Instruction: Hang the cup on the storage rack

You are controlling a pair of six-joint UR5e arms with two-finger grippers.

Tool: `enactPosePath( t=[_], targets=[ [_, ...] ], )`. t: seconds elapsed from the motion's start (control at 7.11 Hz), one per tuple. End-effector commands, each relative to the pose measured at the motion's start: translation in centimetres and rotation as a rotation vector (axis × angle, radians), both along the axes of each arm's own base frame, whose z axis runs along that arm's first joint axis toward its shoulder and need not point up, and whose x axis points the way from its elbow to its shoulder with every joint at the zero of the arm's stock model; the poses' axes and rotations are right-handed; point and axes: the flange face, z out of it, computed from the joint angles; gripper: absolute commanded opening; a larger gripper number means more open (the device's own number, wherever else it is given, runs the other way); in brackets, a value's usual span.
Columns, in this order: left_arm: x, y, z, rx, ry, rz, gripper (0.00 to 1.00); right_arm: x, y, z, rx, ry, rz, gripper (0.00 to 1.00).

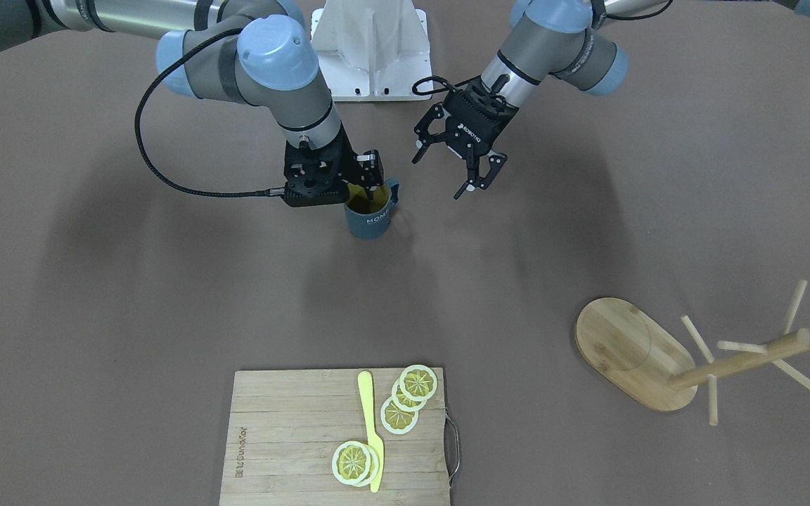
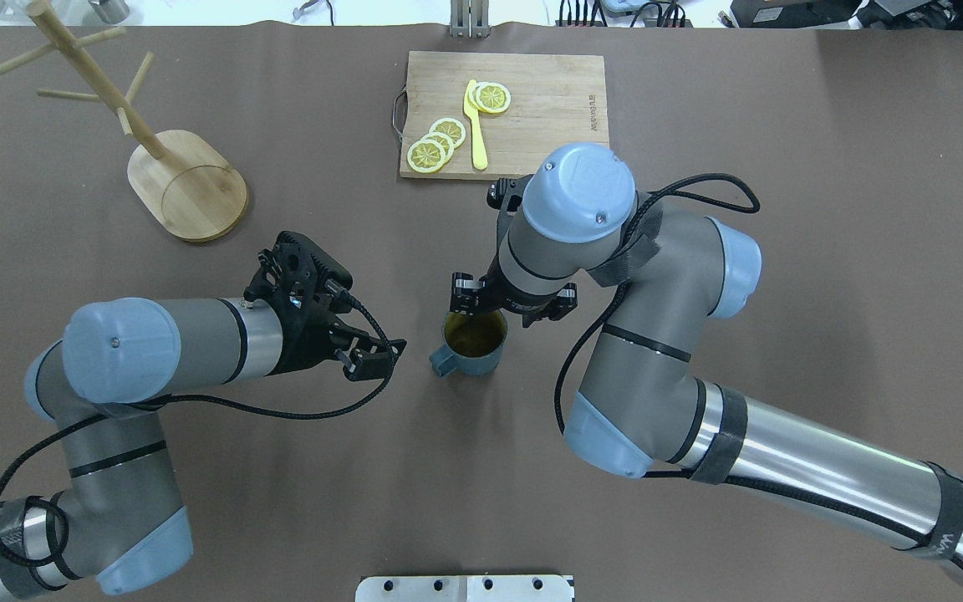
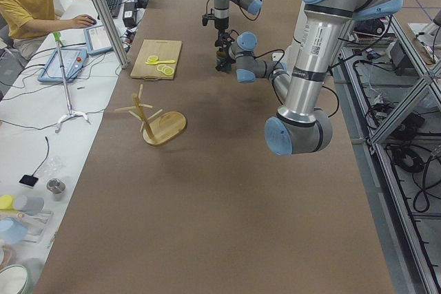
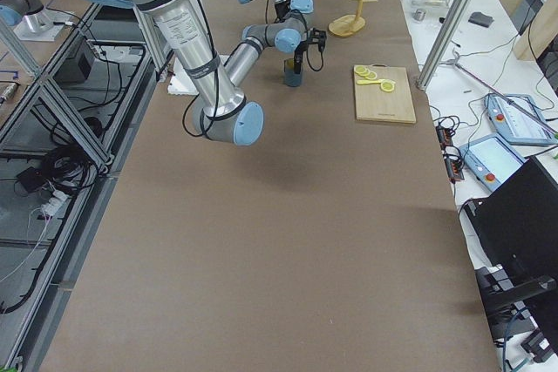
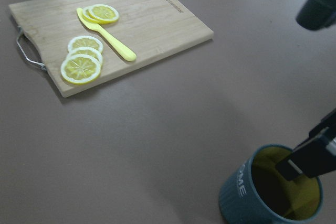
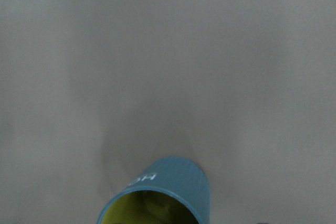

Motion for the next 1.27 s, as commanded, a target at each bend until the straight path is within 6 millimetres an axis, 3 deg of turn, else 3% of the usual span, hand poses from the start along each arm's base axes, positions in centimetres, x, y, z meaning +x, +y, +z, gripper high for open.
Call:
enactPosePath(
  t=[0.0,0.14,0.28,0.84,1.12],
  targets=[
    [3.9,2.5,0.2,0.006,-0.019,0.021,0.96,5.7,-4.2,1.6,-0.035,-0.024,0.007,1.0],
    [5.5,3.5,0.7,0.012,-0.036,0.005,0.95,7.8,-5.5,4.3,-0.016,-0.005,-0.008,1.0],
    [5.7,3.7,0.5,0.022,-0.022,-0.01,0.95,9.2,-6.1,6.7,0.004,0.013,-0.03,1.0],
    [6.9,3.2,3.5,0.179,0.11,-0.156,0.95,9.6,-6.4,7.1,0.017,0.019,-0.026,1.0],
    [8.4,4.7,5.0,0.201,0.115,-0.206,0.94,9.7,-6.5,7.3,0.015,0.023,-0.022,1.0]
  ],
)
